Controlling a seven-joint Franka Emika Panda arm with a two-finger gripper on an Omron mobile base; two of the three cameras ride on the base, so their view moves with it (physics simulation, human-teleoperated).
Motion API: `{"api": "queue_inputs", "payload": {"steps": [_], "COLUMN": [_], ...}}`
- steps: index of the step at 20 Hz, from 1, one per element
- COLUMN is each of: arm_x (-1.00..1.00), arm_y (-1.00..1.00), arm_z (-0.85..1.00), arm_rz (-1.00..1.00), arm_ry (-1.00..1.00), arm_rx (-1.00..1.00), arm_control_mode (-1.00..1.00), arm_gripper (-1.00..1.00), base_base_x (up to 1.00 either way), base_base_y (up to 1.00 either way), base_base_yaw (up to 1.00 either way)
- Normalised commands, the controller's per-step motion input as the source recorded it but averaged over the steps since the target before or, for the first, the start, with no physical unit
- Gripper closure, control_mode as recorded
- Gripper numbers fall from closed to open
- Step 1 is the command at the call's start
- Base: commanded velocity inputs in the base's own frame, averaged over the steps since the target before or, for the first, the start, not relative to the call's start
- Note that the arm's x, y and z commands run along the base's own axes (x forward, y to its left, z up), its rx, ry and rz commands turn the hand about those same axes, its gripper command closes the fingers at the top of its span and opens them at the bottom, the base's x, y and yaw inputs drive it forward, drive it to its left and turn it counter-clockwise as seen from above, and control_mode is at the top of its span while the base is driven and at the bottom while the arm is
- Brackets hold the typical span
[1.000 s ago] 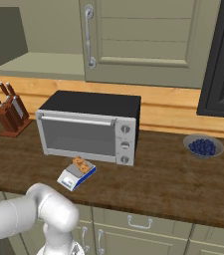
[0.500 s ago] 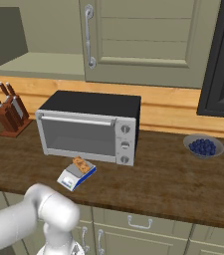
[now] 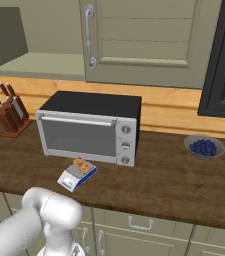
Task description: Pick the bar and place it on the digital scale for weighing, and close the cabinet.
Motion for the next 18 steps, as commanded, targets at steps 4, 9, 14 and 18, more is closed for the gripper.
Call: {"api": "queue_inputs", "payload": {"steps": [4,9,14,18], "arm_x": [0.00,0.51,0.89,1.00], "arm_y": [-1.00,-1.00,-1.00,-1.00], "arm_z": [0.49,0.43,0.28,0.14], "arm_rz": [-0.13,-0.09,-0.06,-0.02], "arm_ry": [0.01,0.24,0.39,0.52], "arm_rx": [0.01,0.08,0.12,0.17], "arm_control_mode": [-1.00,-1.00,-1.00,-1.00], "arm_gripper": [-1.00,-1.00,-1.00,-1.00], "base_base_x": [0.00,0.00,0.00,0.00], "base_base_y": [0.00,0.00,0.00,0.00], "base_base_yaw": [0.00,0.00,0.00,0.00]}}
